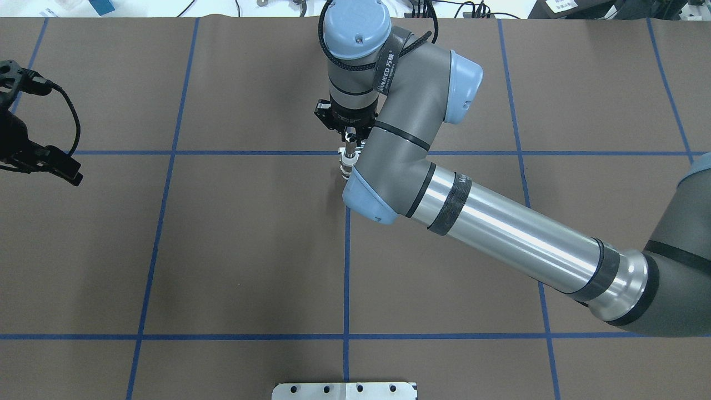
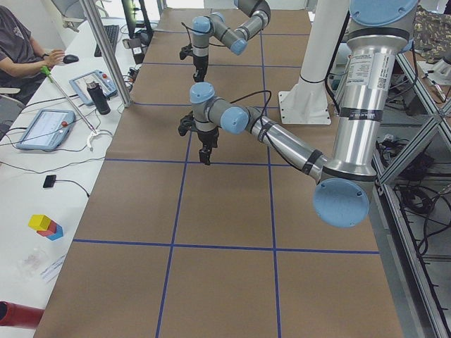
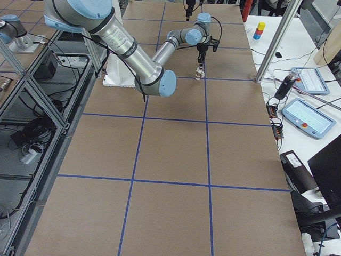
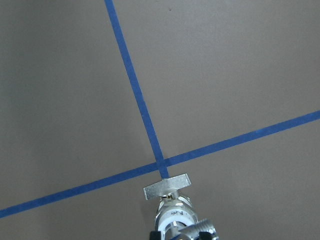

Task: Assemble PPR valve and pipe with both arms
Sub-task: 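Press the fitting down into the valve socket with the right gripper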

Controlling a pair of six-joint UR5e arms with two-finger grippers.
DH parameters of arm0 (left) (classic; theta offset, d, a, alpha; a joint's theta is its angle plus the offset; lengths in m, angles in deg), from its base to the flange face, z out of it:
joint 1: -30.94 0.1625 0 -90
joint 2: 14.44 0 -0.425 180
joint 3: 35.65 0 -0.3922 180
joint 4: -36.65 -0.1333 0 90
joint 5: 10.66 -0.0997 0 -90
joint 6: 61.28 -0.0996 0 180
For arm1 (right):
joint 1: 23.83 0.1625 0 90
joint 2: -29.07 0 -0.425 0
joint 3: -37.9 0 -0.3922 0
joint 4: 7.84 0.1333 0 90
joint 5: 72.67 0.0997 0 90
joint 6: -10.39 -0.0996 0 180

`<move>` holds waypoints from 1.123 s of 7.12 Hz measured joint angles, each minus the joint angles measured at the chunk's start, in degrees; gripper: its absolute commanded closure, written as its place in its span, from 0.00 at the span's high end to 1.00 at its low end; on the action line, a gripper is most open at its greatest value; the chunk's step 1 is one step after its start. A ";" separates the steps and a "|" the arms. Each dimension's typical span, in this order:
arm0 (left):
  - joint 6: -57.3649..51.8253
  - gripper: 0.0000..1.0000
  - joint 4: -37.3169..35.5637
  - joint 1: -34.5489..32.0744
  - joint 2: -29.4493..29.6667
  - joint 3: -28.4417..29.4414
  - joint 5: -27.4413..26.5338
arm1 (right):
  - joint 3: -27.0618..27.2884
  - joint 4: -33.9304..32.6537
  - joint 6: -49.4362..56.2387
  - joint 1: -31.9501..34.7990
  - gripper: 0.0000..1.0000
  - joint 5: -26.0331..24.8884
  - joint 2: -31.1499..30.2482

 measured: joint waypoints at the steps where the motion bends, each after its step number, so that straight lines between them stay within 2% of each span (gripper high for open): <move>1: 0.00 1.00 0.00 -0.01 -0.04 0.00 0.00 | -0.05 0.13 0.02 -0.16 0.00 -0.24 0.01; 5: 0.00 1.00 0.00 -0.01 -0.23 -0.12 0.09 | -0.95 1.82 0.04 -0.74 0.02 -1.39 -0.09; 6: 0.00 1.00 0.00 -0.01 -0.29 -0.15 0.07 | -1.11 2.40 0.04 -0.77 0.52 -1.46 -0.17; 8: 0.00 1.00 0.00 -0.01 -0.33 -0.17 0.07 | -1.50 2.89 -0.07 -0.77 0.98 -1.78 -0.27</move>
